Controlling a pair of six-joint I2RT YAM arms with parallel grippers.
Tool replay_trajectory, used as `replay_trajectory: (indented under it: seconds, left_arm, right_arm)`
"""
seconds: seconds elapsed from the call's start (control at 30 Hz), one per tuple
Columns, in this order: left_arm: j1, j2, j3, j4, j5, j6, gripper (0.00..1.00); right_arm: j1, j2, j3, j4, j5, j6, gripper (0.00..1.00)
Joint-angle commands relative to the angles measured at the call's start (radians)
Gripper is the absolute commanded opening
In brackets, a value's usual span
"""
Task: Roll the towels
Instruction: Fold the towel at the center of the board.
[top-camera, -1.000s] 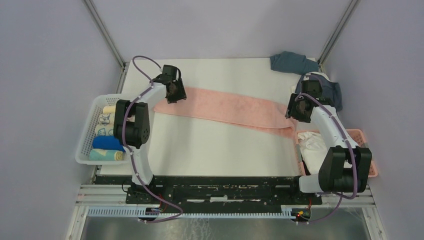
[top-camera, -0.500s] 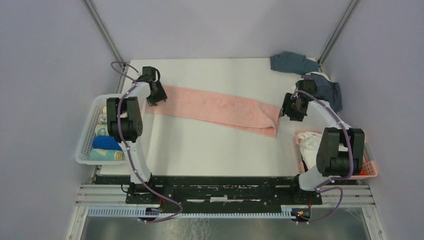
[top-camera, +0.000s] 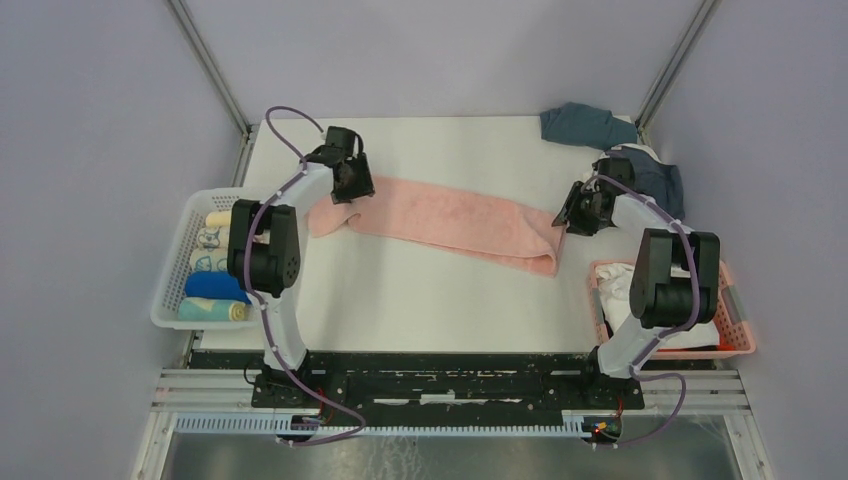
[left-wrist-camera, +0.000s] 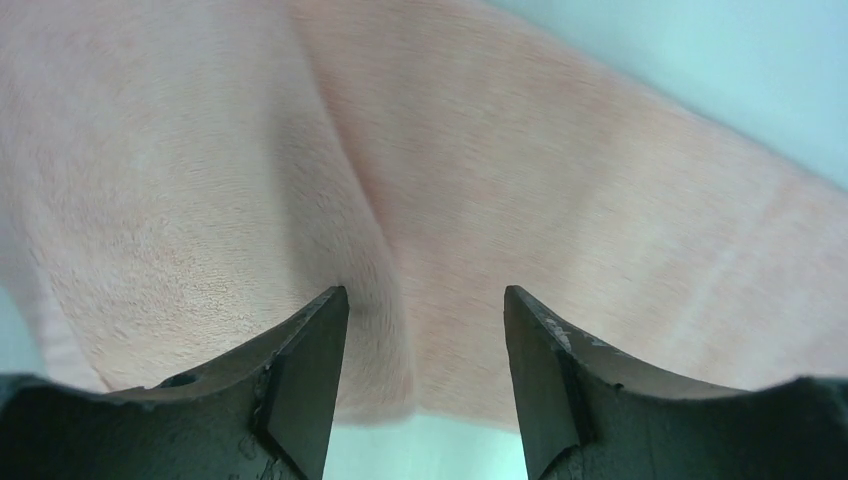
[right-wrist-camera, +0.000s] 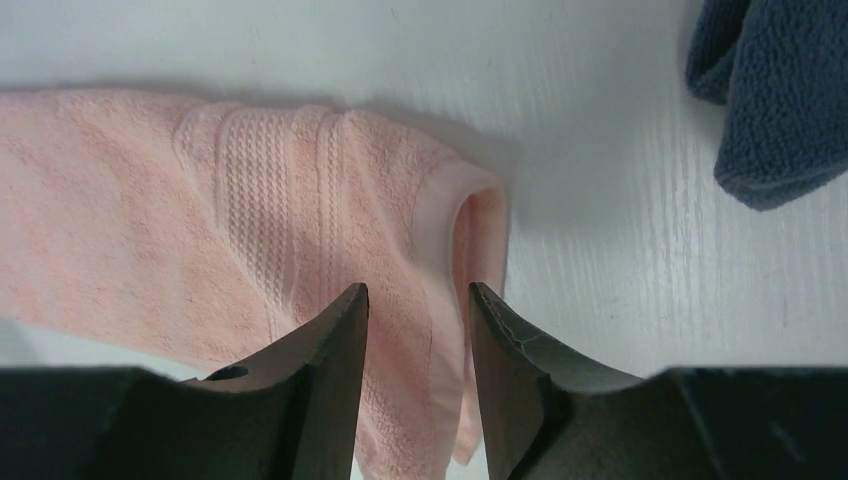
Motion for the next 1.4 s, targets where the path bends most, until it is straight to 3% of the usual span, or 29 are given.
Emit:
replay_trajectory:
  seconds: [0.0, 0.33, 0.57, 0.73, 1.07, 1.27, 1.37]
  left_arm:
    - [-0.091, -0.092, 0.024, 0.001, 0.028, 0.051, 0.66]
    - [-0.149, -0.039, 0.033, -0.022, -0.023, 0.070, 0.68]
    - [-0.184, -0.016, 0.063, 0.028, 0.094, 0.056, 0.72]
    - [-0.215, 0.044, 0.053, 0.036, 0.099, 0.056, 0.72]
    - [-0.214, 0.106, -0.012, 0.003, -0.025, 0.104, 0.70]
    - [-0.213, 0.108, -0.020, -0.005, -0.041, 0.119, 0.70]
    - [-0.212, 0.102, -0.012, -0.003, -0.018, 0.119, 0.70]
  right_arm:
    - [-0.020, 0.030, 0.060, 0.075, -0.035, 0.028, 0.49]
    - [-0.031, 0.066, 0.055, 0.091, -0.051, 0.034, 0.48]
    - [-0.033, 0.100, 0.058, 0.118, -0.077, 0.051, 0.42]
    - [-0.036, 0.116, 0.068, 0.117, -0.083, 0.053, 0.33]
    - [-0.109, 0.162, 0.156, 0.082, -0.105, 0.057, 0.11]
    - [-0.116, 0.196, 0.198, 0.045, -0.156, 0.062, 0.15]
    - [-0.116, 0.187, 0.201, 0.012, -0.180, 0.061, 0.33]
